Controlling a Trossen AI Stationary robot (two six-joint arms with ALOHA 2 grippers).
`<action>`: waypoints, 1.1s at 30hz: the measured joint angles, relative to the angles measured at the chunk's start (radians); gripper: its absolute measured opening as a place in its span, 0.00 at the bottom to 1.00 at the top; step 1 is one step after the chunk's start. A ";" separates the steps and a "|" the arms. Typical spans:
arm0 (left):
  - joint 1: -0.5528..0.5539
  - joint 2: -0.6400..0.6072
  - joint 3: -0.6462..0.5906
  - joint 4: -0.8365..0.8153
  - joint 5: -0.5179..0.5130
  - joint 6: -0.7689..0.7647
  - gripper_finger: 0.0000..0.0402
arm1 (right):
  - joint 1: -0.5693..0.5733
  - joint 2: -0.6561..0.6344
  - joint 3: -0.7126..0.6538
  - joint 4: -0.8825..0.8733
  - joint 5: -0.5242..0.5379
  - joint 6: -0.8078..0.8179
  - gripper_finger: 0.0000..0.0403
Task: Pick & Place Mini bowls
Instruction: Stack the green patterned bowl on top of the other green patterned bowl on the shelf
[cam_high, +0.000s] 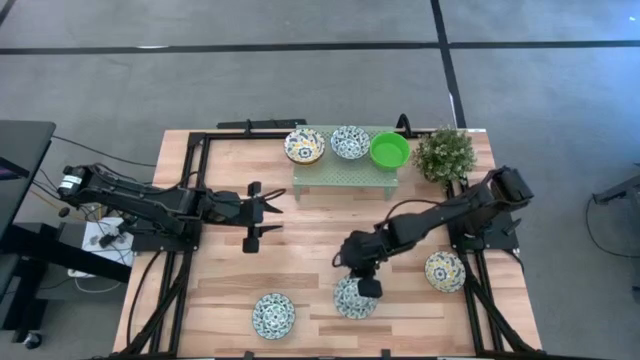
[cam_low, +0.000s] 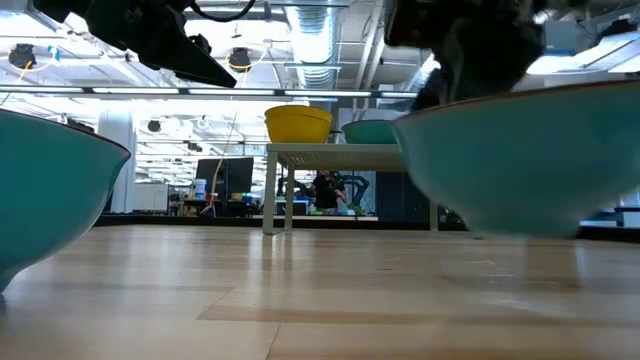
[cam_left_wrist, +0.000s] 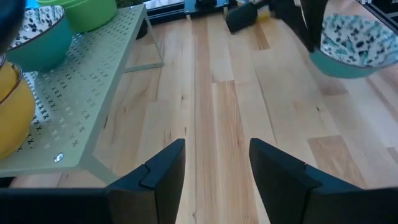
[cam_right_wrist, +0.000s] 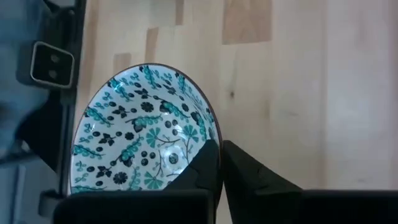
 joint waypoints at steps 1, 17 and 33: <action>0.000 0.000 0.000 0.000 0.000 0.000 0.45 | -0.009 0.000 0.036 -0.048 0.009 -0.030 0.02; 0.000 0.000 0.000 0.002 0.001 0.000 0.45 | -0.295 -0.037 0.536 -0.487 0.405 -0.344 0.01; 0.000 0.000 0.000 0.008 0.002 -0.079 0.45 | -0.885 -0.064 0.640 -0.529 0.309 -0.333 0.01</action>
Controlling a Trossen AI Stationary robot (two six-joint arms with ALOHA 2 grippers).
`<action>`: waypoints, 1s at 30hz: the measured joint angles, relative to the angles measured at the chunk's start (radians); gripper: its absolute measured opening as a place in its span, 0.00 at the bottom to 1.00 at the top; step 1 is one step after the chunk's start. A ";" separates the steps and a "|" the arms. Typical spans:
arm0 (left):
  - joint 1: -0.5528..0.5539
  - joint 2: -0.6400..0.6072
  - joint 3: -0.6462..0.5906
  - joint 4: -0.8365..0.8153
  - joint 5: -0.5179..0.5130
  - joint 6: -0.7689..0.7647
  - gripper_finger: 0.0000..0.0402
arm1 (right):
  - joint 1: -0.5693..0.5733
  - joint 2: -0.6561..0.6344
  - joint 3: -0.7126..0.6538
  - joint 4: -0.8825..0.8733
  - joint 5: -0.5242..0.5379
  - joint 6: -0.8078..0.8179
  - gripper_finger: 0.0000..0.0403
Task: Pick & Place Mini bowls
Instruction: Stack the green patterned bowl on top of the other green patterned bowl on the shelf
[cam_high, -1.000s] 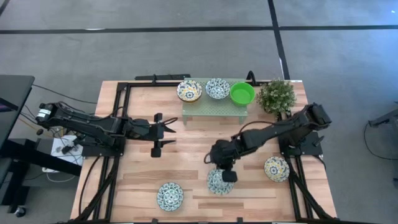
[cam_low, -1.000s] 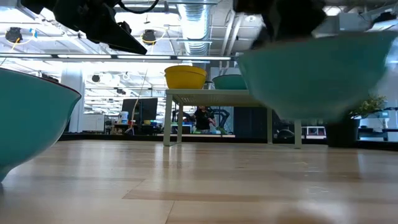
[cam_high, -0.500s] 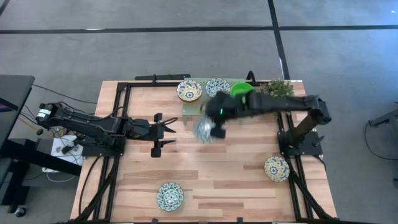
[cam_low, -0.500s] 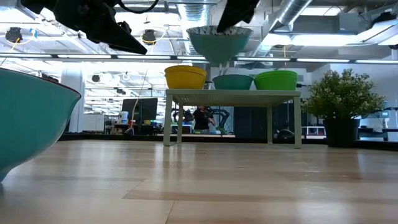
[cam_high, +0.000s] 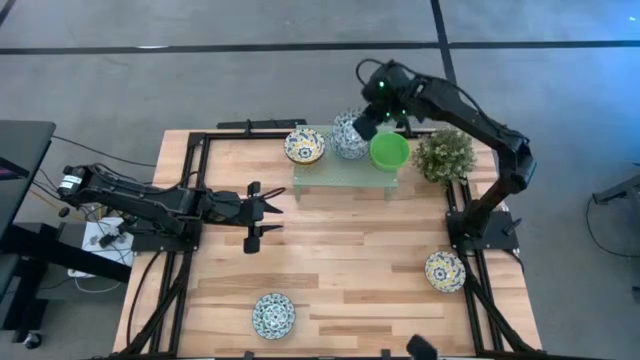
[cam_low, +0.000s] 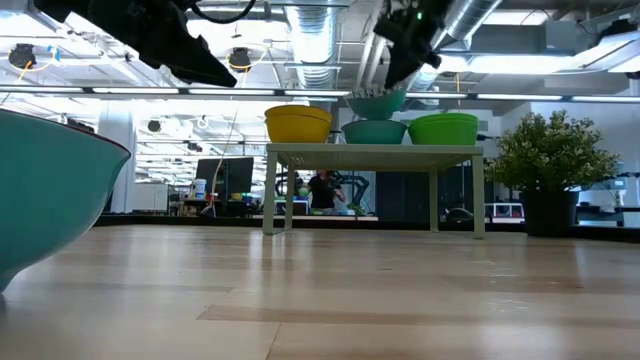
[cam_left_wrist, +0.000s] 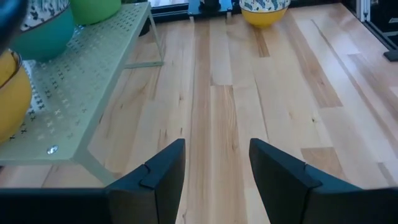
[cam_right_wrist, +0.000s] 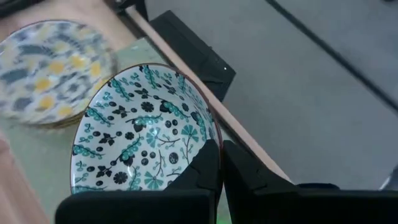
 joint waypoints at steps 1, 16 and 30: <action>0.000 0.000 0.000 0.000 0.000 -0.003 0.45 | -0.026 0.008 0.000 -0.002 -0.023 0.000 0.01; 0.000 0.000 0.000 -0.002 0.000 -0.003 0.45 | -0.097 0.104 -0.001 -0.026 -0.266 -0.062 0.00; 0.000 0.000 0.000 -0.002 0.000 -0.003 0.45 | -0.095 0.115 -0.001 -0.035 -0.271 -0.089 0.10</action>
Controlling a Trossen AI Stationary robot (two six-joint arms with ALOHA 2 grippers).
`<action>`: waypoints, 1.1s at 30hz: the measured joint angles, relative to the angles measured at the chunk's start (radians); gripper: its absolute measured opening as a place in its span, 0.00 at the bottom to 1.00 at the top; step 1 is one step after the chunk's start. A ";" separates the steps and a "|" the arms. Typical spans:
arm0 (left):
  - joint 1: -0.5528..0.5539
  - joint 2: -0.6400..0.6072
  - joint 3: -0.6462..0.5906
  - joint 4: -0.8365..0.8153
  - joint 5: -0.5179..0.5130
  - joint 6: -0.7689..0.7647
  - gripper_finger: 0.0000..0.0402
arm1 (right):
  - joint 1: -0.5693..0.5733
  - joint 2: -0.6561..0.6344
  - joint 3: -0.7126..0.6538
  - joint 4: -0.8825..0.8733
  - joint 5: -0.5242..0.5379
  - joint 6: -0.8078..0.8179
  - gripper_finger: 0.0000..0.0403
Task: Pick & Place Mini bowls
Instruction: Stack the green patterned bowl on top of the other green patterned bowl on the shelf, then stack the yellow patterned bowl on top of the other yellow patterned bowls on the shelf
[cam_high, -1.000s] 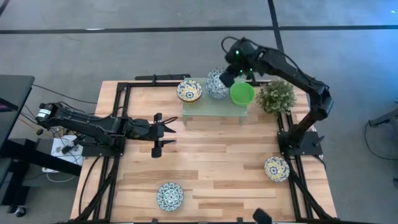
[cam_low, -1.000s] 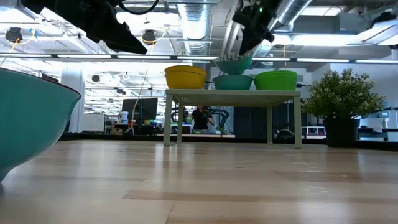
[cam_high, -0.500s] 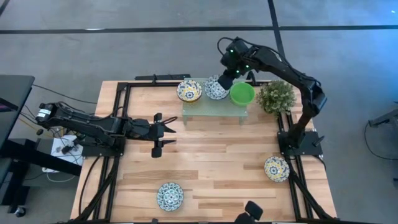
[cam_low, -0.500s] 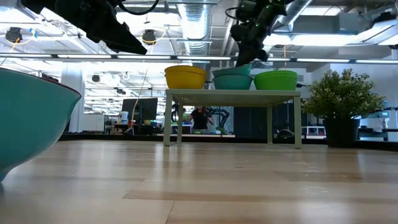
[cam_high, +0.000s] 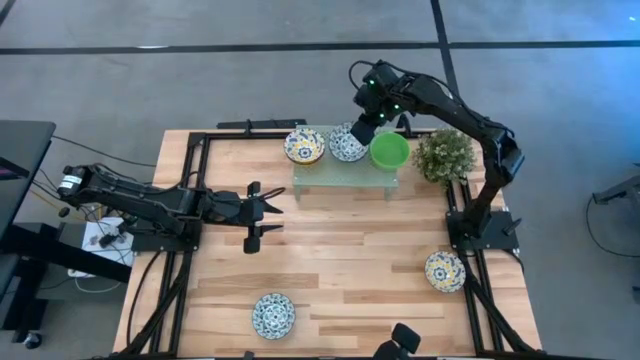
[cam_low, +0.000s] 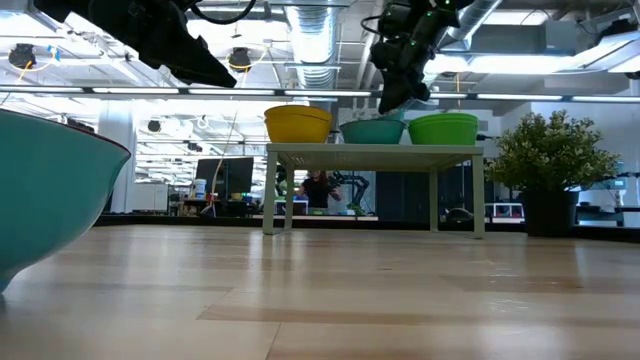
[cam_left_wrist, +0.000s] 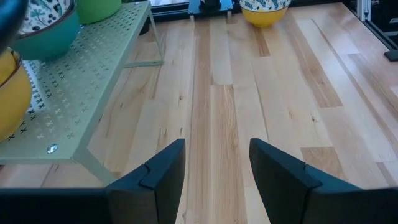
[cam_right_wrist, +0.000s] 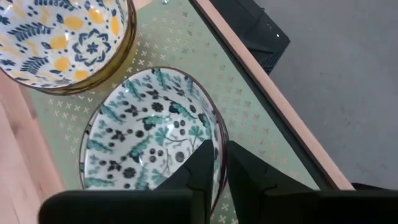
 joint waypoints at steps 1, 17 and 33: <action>0.000 0.000 0.000 0.000 0.000 0.000 0.45 | 0.000 0.004 0.000 -0.001 0.000 0.000 0.10; 0.000 0.000 0.000 0.000 0.000 0.000 0.45 | 0.003 0.033 0.000 -0.033 0.000 -0.052 0.11; 0.000 0.000 0.000 0.000 0.000 0.000 0.45 | 0.124 0.018 0.310 -0.444 0.001 0.048 0.11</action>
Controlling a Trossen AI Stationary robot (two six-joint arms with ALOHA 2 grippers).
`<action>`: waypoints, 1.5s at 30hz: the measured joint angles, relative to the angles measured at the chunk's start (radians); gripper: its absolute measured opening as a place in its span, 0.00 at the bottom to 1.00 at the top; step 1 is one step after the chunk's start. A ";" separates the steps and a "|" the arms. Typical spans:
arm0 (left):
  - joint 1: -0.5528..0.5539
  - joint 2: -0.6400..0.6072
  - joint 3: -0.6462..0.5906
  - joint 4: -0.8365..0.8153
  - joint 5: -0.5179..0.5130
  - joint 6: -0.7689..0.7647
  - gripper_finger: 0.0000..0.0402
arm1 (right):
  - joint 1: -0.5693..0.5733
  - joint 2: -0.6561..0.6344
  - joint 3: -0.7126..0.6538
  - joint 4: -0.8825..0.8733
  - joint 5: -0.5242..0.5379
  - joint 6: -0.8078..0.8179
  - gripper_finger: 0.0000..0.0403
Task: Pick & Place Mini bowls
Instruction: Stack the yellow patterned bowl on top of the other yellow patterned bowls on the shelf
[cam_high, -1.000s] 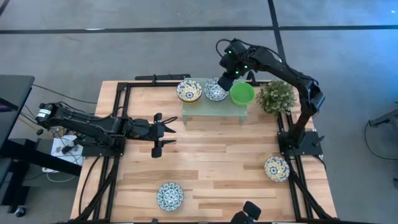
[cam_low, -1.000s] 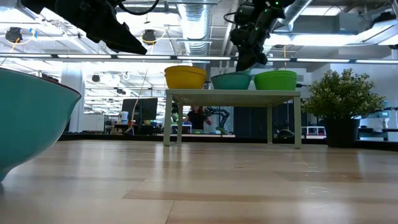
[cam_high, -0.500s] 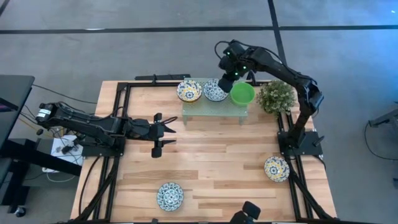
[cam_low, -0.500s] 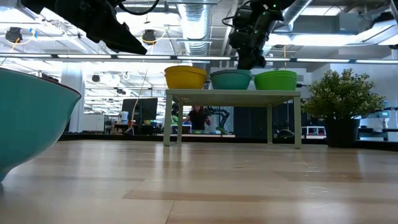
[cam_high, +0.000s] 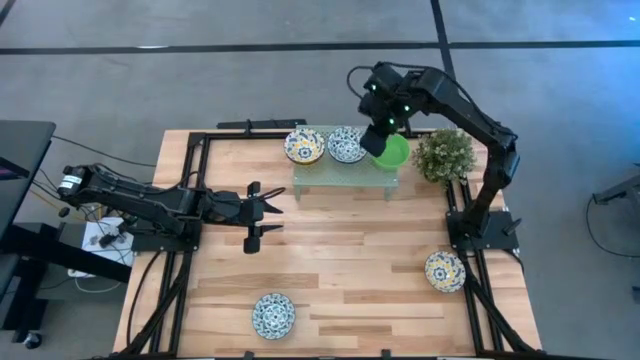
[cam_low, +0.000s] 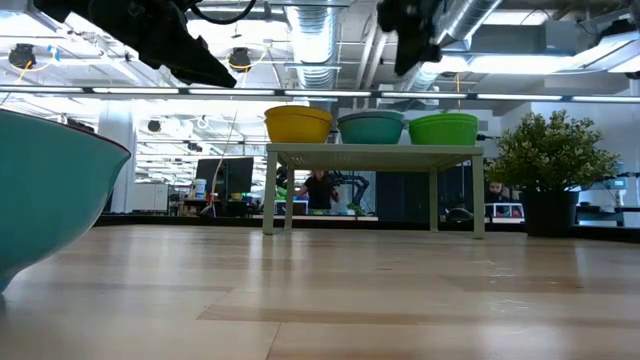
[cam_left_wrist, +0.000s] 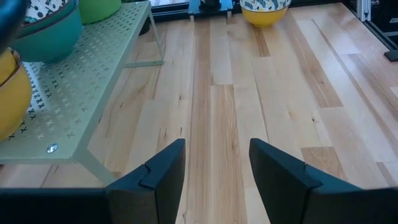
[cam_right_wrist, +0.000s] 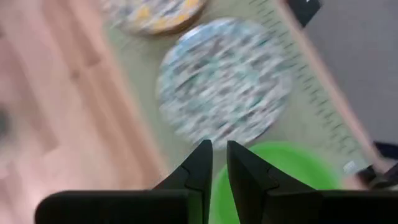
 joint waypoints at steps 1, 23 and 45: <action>0.000 0.000 0.000 0.000 0.000 0.000 0.45 | 0.027 -0.002 0.015 -0.034 -0.001 0.017 0.11; -0.051 0.000 -0.077 0.045 0.127 -0.164 0.45 | 0.660 -0.667 -0.949 0.425 0.028 0.451 0.11; -0.051 0.000 -0.078 0.142 0.078 -0.127 0.45 | 0.992 -0.738 -1.239 0.227 0.116 0.575 0.11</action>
